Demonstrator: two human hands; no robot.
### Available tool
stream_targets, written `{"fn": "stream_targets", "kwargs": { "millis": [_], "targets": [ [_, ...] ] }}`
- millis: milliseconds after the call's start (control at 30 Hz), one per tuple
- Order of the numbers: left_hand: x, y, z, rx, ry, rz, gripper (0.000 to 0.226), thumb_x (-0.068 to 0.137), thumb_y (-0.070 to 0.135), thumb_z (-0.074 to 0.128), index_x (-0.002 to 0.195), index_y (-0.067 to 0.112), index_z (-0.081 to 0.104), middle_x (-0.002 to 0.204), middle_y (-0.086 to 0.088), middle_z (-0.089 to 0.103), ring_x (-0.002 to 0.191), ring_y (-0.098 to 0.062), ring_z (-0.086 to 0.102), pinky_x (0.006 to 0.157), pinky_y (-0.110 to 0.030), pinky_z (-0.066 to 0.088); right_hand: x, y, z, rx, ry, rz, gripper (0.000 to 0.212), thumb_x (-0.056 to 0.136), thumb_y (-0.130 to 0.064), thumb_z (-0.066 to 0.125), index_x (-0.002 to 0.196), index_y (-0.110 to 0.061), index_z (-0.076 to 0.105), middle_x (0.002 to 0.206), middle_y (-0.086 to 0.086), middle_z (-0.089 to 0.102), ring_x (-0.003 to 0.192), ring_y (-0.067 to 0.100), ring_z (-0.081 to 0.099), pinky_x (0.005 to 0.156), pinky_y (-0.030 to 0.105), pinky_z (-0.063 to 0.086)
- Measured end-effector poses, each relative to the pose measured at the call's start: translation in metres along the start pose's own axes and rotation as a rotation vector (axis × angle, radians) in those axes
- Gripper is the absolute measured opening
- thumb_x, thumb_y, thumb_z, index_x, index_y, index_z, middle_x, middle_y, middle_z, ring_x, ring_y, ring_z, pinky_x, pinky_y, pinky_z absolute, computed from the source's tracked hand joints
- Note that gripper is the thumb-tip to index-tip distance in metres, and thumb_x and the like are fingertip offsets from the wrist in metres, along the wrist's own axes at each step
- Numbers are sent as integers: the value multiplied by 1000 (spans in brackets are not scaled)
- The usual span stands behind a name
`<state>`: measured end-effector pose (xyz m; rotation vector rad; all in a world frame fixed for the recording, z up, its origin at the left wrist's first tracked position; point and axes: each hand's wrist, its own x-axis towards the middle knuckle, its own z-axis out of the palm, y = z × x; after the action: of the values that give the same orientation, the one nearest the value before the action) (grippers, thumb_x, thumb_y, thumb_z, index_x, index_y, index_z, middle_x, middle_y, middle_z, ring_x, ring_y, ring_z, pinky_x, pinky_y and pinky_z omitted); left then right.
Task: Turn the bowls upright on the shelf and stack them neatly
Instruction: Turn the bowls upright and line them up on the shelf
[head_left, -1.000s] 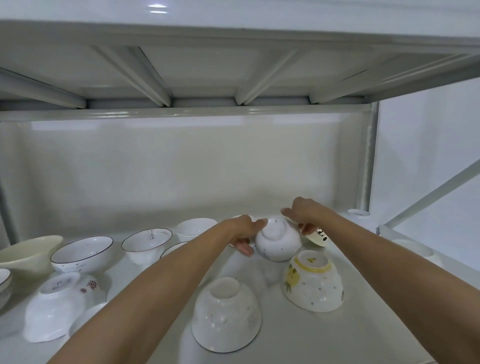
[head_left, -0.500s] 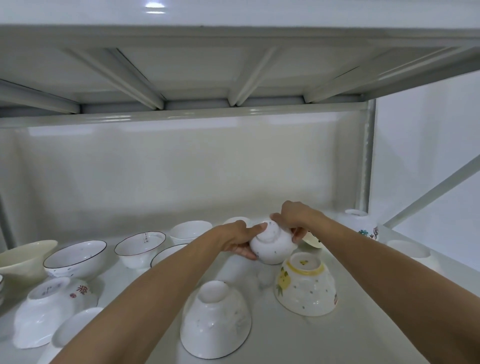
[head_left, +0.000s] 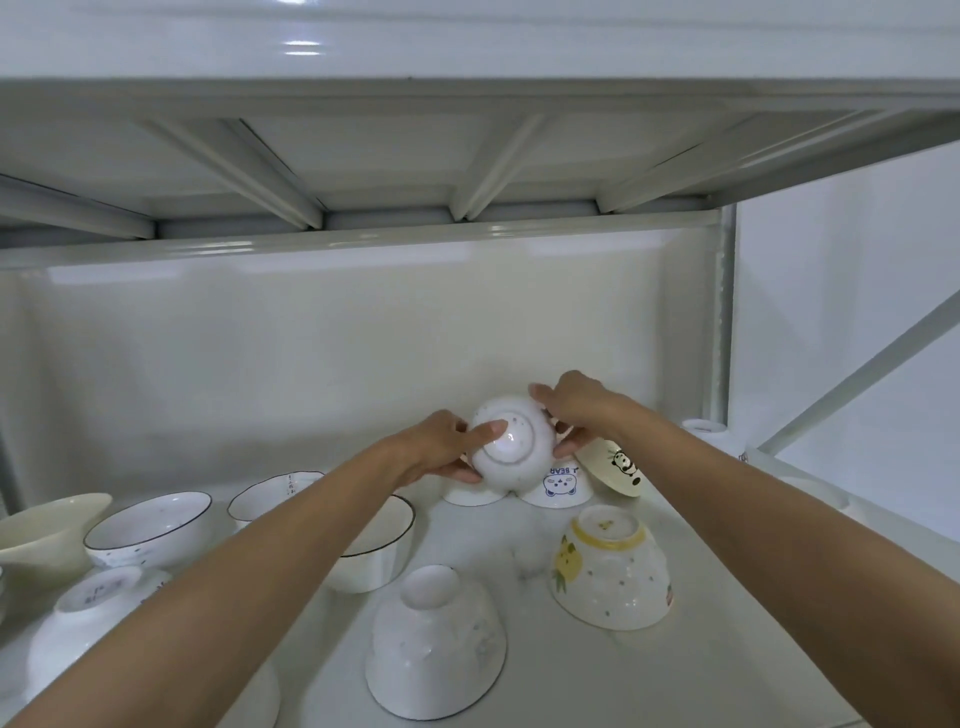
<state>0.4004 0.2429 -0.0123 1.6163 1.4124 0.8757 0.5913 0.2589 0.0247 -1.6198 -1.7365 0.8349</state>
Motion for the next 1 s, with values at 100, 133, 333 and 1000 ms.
{"fn": "stream_targets", "kwargs": {
  "millis": [100,133,333,1000],
  "targets": [
    [-13,10,-11,-19,84,117,54,80,39,74,117,4,56,109,-11,58,79,-19,68,75,-28,61,6,-2,-3,272,-108,135,51,101,-41,34,98,7,50,78,26,61,56,33,65,57,34,58],
    [-19,12,-13,-18,111,151,57,78,34,78,120,5,52,110,-9,55,82,-20,67,77,-31,61,7,-1,-4,340,-190,189,54,102,-42,33,101,9,50,78,29,62,56,32,66,53,31,58],
    [-38,7,-17,16,63,201,62,76,20,81,124,11,44,116,-8,51,96,-21,64,79,-33,61,10,8,4,521,-519,304,42,101,-27,41,98,10,58,83,37,66,56,29,70,58,26,59],
    [-14,-9,-7,384,-118,-323,13,83,-8,55,95,-10,61,80,-23,69,64,-23,72,86,-33,58,11,23,50,-59,-491,194,46,86,15,36,132,15,38,115,41,57,77,47,66,70,53,57]
  ]
}}
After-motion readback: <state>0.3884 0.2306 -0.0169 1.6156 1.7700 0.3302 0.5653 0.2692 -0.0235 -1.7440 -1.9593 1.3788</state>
